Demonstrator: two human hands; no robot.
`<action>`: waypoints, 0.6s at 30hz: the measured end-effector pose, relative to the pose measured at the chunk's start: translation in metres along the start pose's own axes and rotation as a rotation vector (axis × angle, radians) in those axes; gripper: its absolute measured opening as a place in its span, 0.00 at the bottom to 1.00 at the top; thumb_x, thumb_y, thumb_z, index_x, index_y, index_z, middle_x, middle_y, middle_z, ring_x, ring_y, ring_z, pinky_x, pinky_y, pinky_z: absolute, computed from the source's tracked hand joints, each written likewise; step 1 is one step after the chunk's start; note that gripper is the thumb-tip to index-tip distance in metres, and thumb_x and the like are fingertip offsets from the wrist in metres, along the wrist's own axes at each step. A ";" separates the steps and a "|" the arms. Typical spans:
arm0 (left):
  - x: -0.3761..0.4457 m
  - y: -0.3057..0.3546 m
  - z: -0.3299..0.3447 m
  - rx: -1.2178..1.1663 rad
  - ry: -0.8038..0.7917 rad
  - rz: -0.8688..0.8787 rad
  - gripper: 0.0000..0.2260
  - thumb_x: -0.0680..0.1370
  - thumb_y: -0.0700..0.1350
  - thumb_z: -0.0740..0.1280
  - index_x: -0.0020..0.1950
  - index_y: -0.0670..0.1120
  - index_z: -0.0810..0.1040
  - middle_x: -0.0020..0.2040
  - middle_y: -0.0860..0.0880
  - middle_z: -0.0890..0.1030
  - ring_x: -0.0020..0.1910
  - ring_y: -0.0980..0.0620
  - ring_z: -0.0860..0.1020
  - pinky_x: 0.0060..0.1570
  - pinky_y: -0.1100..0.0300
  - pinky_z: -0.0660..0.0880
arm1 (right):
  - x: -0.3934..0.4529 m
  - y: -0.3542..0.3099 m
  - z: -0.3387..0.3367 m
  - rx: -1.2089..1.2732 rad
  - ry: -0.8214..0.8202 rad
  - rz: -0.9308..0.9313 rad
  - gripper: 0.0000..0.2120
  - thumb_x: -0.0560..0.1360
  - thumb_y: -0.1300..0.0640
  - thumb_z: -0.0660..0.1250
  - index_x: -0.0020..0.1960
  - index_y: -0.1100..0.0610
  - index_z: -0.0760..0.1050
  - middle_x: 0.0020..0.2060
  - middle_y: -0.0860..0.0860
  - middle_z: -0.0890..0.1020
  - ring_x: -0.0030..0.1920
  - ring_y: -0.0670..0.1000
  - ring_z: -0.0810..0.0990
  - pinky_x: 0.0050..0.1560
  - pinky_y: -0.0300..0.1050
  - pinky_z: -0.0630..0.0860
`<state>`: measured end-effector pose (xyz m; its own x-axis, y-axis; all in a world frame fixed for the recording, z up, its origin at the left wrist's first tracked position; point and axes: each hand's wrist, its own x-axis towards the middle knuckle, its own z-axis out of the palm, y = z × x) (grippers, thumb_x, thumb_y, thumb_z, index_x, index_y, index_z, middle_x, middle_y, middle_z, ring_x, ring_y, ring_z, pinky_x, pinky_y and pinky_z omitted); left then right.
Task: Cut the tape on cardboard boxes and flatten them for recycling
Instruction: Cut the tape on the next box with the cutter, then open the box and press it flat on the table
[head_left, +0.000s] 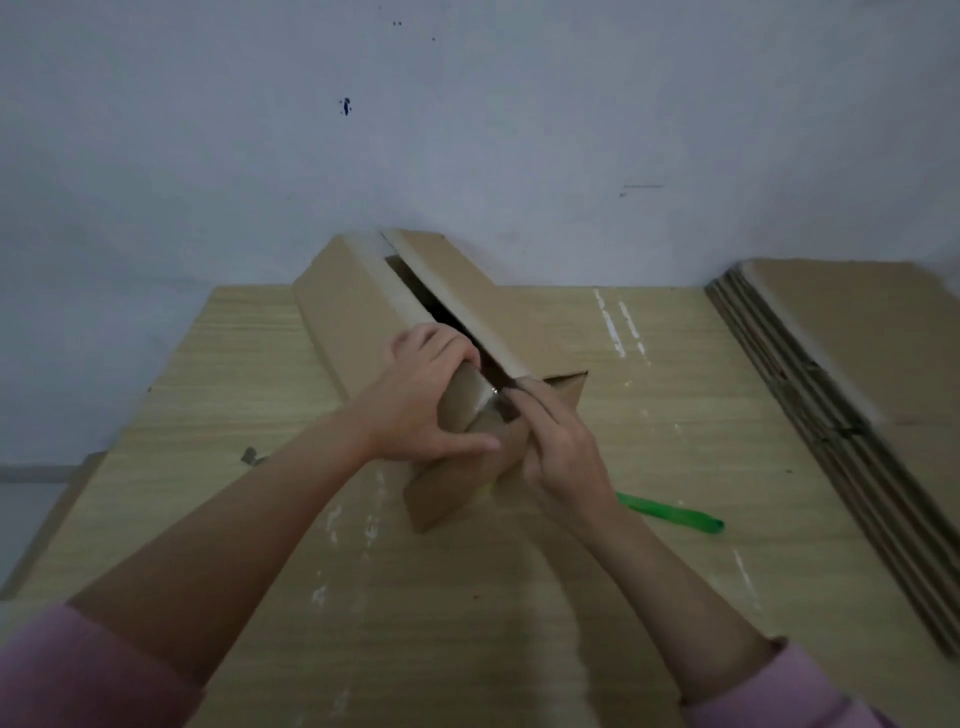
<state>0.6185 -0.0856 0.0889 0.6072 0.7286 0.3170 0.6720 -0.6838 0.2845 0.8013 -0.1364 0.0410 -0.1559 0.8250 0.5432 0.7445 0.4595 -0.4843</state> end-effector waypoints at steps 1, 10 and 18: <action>0.001 0.002 -0.012 0.014 0.040 -0.023 0.31 0.65 0.75 0.56 0.48 0.49 0.72 0.48 0.54 0.73 0.55 0.54 0.67 0.62 0.52 0.54 | 0.004 0.002 -0.001 -0.023 0.021 0.028 0.22 0.71 0.63 0.53 0.59 0.70 0.76 0.61 0.65 0.76 0.62 0.62 0.75 0.63 0.53 0.68; 0.017 0.002 -0.071 0.227 -0.560 -0.407 0.19 0.76 0.58 0.64 0.35 0.45 0.77 0.35 0.49 0.78 0.35 0.50 0.76 0.37 0.59 0.71 | 0.046 0.025 -0.019 -0.271 -0.130 0.564 0.38 0.74 0.51 0.65 0.76 0.61 0.51 0.76 0.58 0.42 0.75 0.57 0.50 0.69 0.55 0.56; -0.049 -0.025 0.008 0.047 -0.327 -0.638 0.45 0.62 0.75 0.47 0.74 0.51 0.62 0.73 0.50 0.65 0.73 0.51 0.55 0.69 0.56 0.47 | 0.040 0.051 -0.027 -0.317 -0.294 0.587 0.45 0.72 0.41 0.67 0.76 0.61 0.48 0.77 0.53 0.43 0.76 0.52 0.42 0.73 0.52 0.53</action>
<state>0.5752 -0.1038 0.0590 0.1806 0.9656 -0.1870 0.9514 -0.1233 0.2822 0.8503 -0.0891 0.0568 0.1918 0.9811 0.0265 0.9044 -0.1662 -0.3929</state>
